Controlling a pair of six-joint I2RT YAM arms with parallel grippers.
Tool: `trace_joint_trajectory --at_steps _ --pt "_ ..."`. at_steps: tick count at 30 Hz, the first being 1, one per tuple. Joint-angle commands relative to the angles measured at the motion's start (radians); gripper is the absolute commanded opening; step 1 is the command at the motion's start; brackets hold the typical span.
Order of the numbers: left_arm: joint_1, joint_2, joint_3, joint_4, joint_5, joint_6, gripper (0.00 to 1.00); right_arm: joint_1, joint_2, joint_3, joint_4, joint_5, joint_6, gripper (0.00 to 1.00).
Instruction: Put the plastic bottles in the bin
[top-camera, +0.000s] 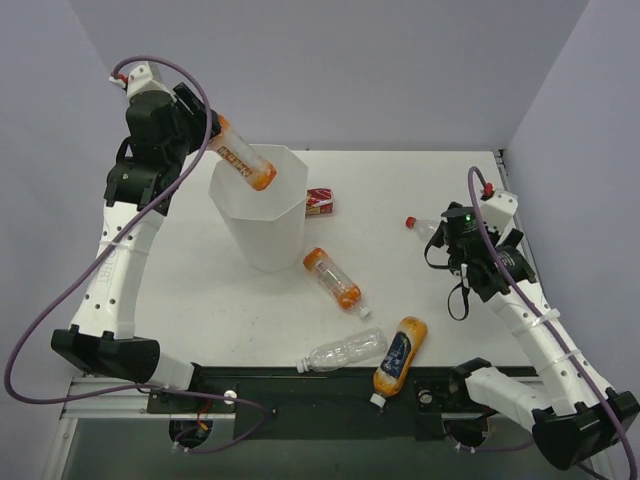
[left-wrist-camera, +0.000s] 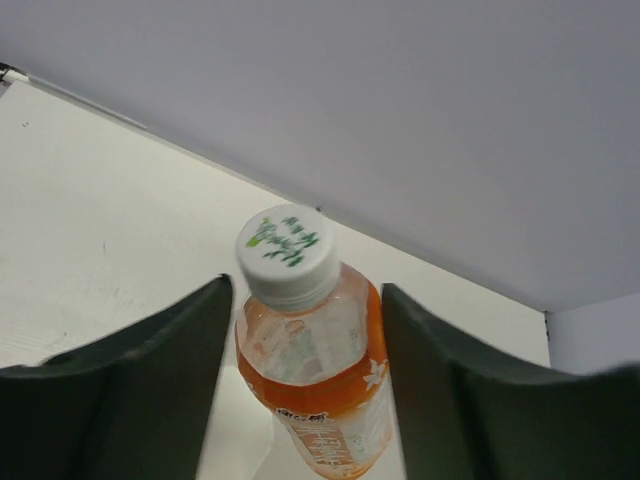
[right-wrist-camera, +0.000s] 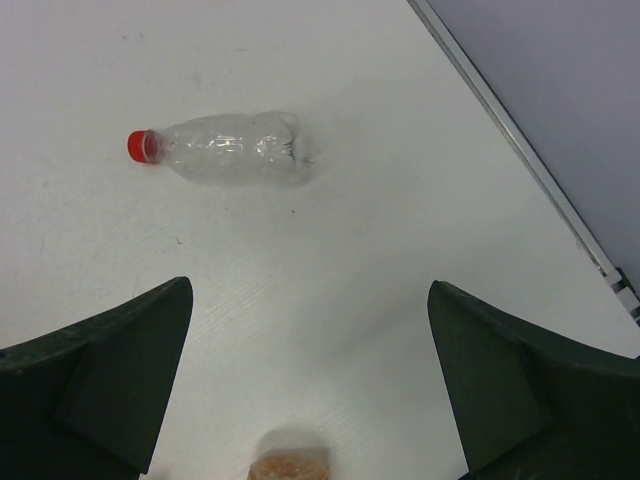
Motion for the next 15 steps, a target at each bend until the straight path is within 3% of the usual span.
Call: trace_joint_trajectory --at_steps 1,2,7,11,15 --pt "-0.015 -0.008 0.005 0.029 -0.018 0.07 0.79 -0.121 0.043 0.026 -0.051 -0.14 0.145 0.97" --pt "-0.018 -0.013 0.007 0.024 -0.021 0.075 0.84 -0.168 0.049 0.024 -0.051 -0.168 0.162 0.97" --pt "-0.019 -0.046 0.059 -0.021 -0.011 0.095 0.88 -0.239 0.084 0.019 -0.022 -0.205 0.233 0.96" --pt "-0.018 -0.12 0.05 -0.06 -0.012 0.099 0.89 -0.244 0.177 0.074 -0.007 -0.167 0.109 0.96" --pt "-0.018 -0.23 -0.056 -0.069 -0.024 0.09 0.9 -0.25 0.279 0.127 -0.031 -0.14 0.03 0.99"
